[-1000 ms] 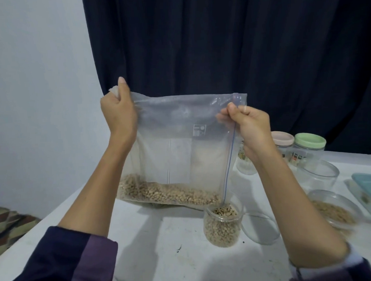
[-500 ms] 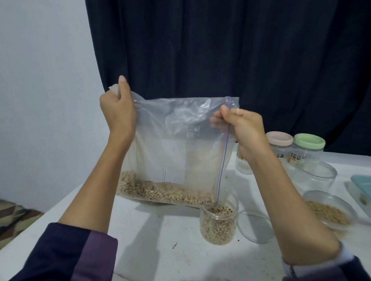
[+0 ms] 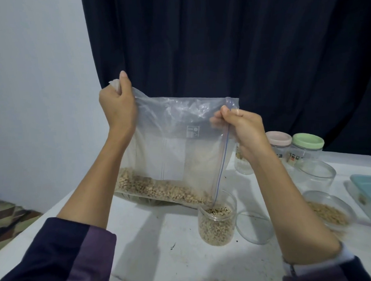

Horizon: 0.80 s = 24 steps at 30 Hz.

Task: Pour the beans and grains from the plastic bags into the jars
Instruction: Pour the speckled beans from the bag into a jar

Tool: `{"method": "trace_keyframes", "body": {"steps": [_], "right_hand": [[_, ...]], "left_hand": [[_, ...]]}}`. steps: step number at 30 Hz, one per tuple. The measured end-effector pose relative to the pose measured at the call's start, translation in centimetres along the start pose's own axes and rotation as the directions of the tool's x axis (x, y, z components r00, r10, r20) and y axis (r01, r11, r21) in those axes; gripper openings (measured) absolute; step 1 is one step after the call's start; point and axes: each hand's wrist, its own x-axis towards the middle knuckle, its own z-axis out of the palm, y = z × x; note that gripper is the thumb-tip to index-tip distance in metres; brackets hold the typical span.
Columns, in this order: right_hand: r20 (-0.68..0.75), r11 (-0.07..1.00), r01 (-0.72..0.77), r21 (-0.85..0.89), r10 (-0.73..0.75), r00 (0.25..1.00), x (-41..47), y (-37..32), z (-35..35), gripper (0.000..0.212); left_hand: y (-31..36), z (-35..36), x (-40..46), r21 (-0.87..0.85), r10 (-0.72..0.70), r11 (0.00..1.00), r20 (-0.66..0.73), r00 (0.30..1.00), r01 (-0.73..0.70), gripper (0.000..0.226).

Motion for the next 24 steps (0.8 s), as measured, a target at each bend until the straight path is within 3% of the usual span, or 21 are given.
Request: {"method": "trace_keyframes", "body": {"steps": [17,24], "right_hand": [[-0.063,0.999,-0.036,0.018,0.037,0.997,1.1,0.4,0.5,0.018],[-0.016,1.000,-0.001,-0.004,0.001,1.000,1.4,0.4,0.7,0.019]], "left_hand": [[-0.3,0.6,0.0,-0.016,0.018,1.000,-0.008,1.000,-0.018,0.054],[-0.6,0.5,0.0,-0.037,0.023,0.999,-0.024,0.999,-0.024,0.055]]}}
